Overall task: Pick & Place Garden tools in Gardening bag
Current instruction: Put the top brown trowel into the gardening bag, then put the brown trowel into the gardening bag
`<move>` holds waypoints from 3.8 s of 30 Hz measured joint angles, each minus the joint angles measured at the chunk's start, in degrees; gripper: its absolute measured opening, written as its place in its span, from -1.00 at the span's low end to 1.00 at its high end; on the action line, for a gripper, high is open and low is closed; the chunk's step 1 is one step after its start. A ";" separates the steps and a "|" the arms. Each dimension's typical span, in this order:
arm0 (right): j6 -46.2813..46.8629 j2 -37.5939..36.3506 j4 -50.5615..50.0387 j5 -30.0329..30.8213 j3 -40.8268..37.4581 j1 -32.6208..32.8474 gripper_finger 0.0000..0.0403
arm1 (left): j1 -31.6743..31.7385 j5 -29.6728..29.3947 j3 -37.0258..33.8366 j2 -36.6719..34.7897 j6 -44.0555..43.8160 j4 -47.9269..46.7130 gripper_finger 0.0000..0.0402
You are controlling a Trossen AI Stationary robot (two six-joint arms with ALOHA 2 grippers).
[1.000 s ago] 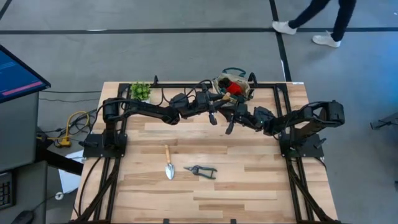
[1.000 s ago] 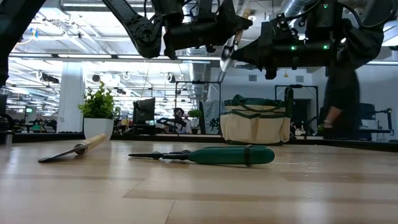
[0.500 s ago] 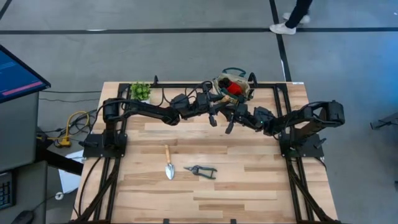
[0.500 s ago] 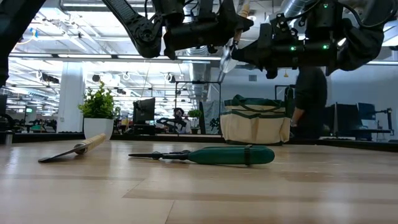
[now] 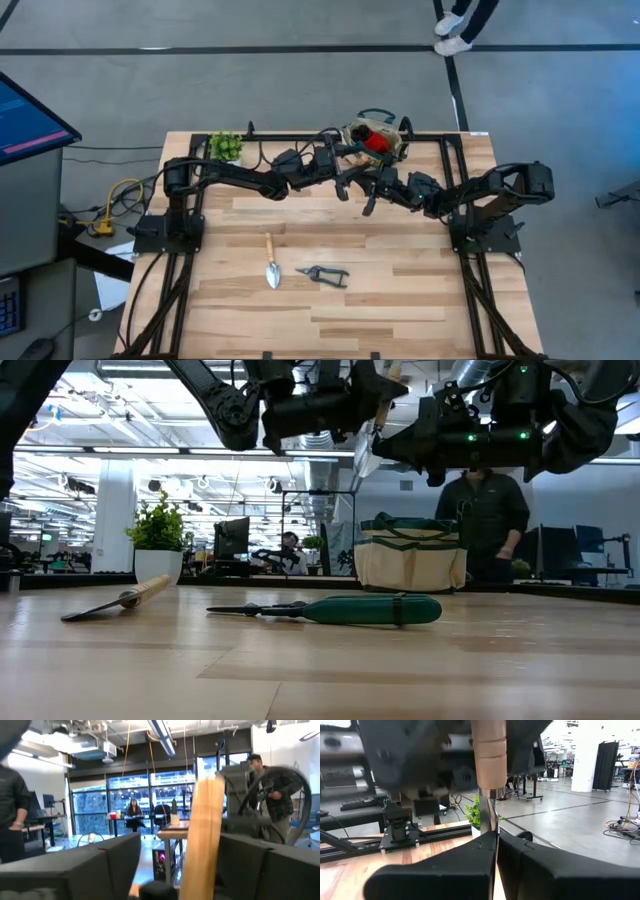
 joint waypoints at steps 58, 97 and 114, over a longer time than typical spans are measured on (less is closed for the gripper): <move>-15.45 5.63 -110.11 -3.00 47.60 -29.89 -1.00 | 0.42 0.16 -19.82 -36.08 3.49 -36.77 -0.98; -18.95 6.83 -126.27 -2.18 66.14 -26.08 -0.62 | 0.42 0.18 -19.84 -36.56 4.38 -37.31 -0.98; -17.75 -22.12 -90.80 -20.55 36.42 -17.75 -0.99 | -1.87 -0.46 -40.34 -63.49 4.34 -36.50 -0.99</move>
